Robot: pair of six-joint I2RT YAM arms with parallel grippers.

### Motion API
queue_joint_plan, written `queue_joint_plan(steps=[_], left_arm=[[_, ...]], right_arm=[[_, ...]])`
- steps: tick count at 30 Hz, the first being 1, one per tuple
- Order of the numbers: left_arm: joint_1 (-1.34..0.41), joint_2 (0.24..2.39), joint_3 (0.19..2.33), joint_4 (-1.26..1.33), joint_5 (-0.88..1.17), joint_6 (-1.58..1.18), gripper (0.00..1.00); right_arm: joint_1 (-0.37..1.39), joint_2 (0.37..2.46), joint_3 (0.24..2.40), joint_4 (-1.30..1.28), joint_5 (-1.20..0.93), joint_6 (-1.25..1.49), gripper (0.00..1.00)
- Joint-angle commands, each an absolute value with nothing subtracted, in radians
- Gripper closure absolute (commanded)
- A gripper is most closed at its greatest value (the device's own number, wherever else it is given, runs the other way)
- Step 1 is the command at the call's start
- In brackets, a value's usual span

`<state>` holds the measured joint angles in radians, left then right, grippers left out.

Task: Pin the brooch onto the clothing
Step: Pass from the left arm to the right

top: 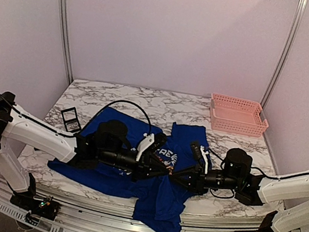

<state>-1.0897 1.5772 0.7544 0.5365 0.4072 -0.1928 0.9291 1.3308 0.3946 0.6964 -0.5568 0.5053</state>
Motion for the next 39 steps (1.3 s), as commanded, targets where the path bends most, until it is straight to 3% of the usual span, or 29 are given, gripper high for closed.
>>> queue_joint_plan(steps=[1, 11, 28, 39], left_arm=[[-1.085, 1.592, 0.753, 0.576, 0.426, -0.201, 1.0], [-1.087, 1.592, 0.753, 0.569, 0.426, -0.2, 1.0], [-1.088, 1.604, 0.758, 0.577, 0.428, -0.201, 1.0], [-1.088, 1.599, 0.755, 0.577, 0.408, -0.201, 1.0]], right_arm=[[0.934, 1.333, 0.403, 0.718, -0.558, 0.492, 0.8], [0.934, 1.286, 0.376, 0.769, -0.527, 0.491, 0.73], [0.933, 1.362, 0.428, 0.731, -0.564, 0.48, 0.77], [0.933, 1.365, 0.43, 0.721, -0.575, 0.48, 1.0]])
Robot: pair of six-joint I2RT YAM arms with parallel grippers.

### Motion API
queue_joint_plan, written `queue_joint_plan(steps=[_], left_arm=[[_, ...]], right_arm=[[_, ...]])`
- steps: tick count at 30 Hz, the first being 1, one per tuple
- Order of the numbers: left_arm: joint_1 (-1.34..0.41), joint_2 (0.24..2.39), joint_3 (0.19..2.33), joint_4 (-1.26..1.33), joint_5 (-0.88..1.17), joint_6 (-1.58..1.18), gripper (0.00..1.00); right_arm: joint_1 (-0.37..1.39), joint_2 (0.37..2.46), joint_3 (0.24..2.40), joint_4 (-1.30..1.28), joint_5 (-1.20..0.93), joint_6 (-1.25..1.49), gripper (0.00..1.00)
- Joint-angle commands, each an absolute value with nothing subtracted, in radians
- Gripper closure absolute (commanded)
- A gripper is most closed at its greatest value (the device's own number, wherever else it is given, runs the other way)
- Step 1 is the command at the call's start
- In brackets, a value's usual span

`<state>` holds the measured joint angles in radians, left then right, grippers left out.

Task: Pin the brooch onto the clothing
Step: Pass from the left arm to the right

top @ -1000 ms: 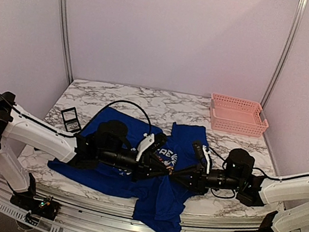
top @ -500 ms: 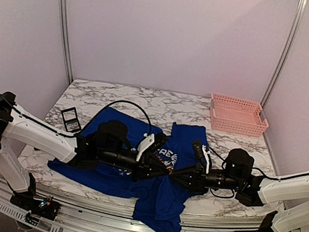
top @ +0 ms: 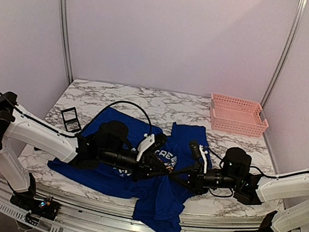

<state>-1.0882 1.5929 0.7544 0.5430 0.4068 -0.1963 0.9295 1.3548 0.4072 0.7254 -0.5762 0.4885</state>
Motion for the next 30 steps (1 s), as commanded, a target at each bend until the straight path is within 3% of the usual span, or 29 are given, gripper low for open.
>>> queue_joint_plan(steps=[1, 2, 4, 10, 19, 26, 30], left_arm=[[-1.088, 1.596, 0.756, 0.57, 0.395, -0.202, 1.0], [-1.088, 1.592, 0.757, 0.563, 0.375, -0.203, 1.0], [-1.088, 1.589, 0.762, 0.547, 0.344, -0.201, 0.88], [-1.088, 1.581, 0.763, 0.511, 0.37, -0.203, 0.71], [-1.088, 1.567, 0.779, 0.457, 0.282, -0.15, 0.84], [-1.101, 1.559, 0.785, 0.441, 0.337, -0.093, 0.6], [-1.118, 1.563, 0.793, 0.428, 0.318, -0.05, 0.58]], right_arm=[[0.934, 1.363, 0.43, 0.716, -0.575, 0.48, 1.0], [0.934, 1.36, 0.43, 0.713, -0.573, 0.48, 1.0], [0.934, 1.357, 0.431, 0.71, -0.572, 0.477, 1.0], [0.934, 1.354, 0.429, 0.711, -0.572, 0.477, 1.0], [0.934, 1.352, 0.428, 0.713, -0.581, 0.48, 1.0], [0.934, 1.362, 0.441, 0.707, -0.576, 0.482, 1.0], [0.934, 1.371, 0.449, 0.707, -0.584, 0.488, 1.0]])
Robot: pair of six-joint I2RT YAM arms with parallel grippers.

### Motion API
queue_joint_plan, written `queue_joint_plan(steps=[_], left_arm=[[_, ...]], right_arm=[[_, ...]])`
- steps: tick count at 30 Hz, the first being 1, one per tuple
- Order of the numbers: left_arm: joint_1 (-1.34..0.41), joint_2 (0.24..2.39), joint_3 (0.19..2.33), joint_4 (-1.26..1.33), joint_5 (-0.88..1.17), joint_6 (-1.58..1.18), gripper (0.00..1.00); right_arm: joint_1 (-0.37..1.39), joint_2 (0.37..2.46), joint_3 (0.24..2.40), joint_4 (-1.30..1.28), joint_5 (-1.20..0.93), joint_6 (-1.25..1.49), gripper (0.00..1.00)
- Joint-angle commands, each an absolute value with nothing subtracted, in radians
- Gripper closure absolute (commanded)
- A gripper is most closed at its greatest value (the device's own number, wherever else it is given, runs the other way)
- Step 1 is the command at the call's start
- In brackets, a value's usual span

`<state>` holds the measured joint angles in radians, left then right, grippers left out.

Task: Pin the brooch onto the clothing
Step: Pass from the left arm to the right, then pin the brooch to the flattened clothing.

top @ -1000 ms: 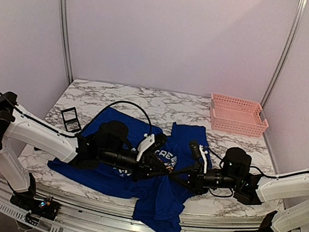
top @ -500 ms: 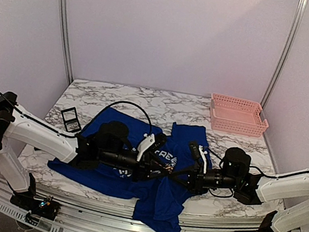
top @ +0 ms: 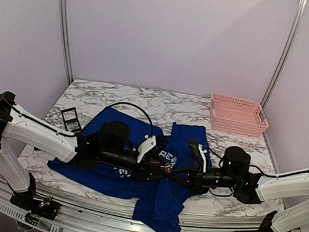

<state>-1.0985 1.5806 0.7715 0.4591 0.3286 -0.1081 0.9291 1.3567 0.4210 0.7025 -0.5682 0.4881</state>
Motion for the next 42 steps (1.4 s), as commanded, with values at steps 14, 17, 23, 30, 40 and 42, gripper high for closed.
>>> queue_joint_plan(steps=[14, 17, 23, 30, 40, 42], left_arm=[[-1.126, 1.551, 0.83, 0.364, 0.236, -0.011, 0.83], [-1.126, 1.548, 0.831, 0.342, 0.233, -0.006, 0.86], [-1.124, 1.537, 0.83, 0.308, 0.235, -0.002, 0.82], [-1.124, 1.541, 0.833, 0.309, 0.227, -0.002, 0.98], [-1.124, 1.557, 0.838, 0.316, 0.268, -0.002, 0.97], [-1.124, 1.566, 0.841, 0.319, 0.272, -0.002, 0.97]], right_arm=[[0.934, 1.368, 0.445, 0.697, -0.579, 0.492, 1.0], [0.934, 1.365, 0.442, 0.695, -0.577, 0.492, 1.0], [0.934, 1.353, 0.434, 0.696, -0.572, 0.495, 1.0], [0.934, 1.359, 0.441, 0.697, -0.578, 0.494, 1.0], [0.934, 1.36, 0.454, 0.695, -0.582, 0.485, 1.0], [0.933, 1.364, 0.462, 0.687, -0.588, 0.48, 1.0]])
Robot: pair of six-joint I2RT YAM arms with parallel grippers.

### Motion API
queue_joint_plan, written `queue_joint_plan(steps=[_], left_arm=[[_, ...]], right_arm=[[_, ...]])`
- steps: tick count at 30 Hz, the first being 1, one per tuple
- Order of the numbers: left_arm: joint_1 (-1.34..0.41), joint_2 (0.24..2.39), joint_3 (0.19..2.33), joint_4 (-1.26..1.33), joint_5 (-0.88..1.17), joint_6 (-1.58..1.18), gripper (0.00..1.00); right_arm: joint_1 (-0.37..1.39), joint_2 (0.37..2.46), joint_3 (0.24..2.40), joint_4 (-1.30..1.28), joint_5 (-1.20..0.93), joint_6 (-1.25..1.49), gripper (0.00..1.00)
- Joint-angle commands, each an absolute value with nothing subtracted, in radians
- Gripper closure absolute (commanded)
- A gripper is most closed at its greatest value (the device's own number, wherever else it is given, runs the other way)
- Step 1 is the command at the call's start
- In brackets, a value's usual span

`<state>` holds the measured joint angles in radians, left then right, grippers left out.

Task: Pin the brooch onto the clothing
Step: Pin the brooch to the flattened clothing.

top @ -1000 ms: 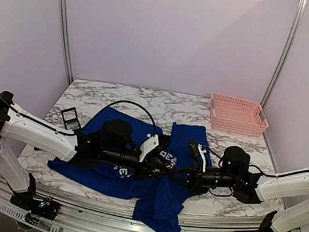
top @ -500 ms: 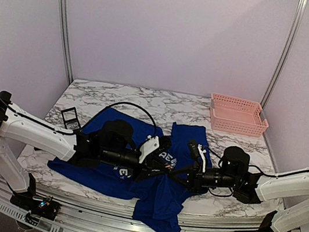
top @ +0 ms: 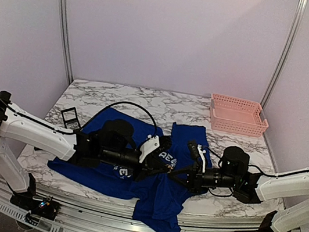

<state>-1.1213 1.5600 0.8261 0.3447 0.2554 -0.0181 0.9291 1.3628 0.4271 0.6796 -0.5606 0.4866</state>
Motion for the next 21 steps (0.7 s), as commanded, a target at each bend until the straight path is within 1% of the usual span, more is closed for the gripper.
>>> queue_joint_plan(steps=[1, 4, 9, 14, 19, 21], left_arm=[[-1.124, 1.569, 0.843, 0.321, 0.274, -0.002, 0.96], [-1.124, 1.582, 0.849, 0.33, 0.282, -0.002, 0.9], [-1.124, 1.597, 0.851, 0.339, 0.281, -0.002, 0.89], [-1.124, 1.603, 0.856, 0.339, 0.275, -0.002, 0.97], [-1.124, 1.608, 0.859, 0.331, 0.276, -0.002, 0.97], [-1.124, 1.607, 0.858, 0.332, 0.282, -0.002, 0.95]], right_arm=[[0.933, 1.365, 0.464, 0.683, -0.589, 0.478, 1.0], [0.935, 1.365, 0.467, 0.683, -0.589, 0.471, 1.0], [0.94, 1.36, 0.472, 0.672, -0.586, 0.462, 1.0], [0.946, 1.363, 0.478, 0.671, -0.588, 0.458, 1.0], [0.95, 1.36, 0.482, 0.66, -0.584, 0.451, 1.0], [0.951, 1.355, 0.482, 0.656, -0.579, 0.447, 1.0]])
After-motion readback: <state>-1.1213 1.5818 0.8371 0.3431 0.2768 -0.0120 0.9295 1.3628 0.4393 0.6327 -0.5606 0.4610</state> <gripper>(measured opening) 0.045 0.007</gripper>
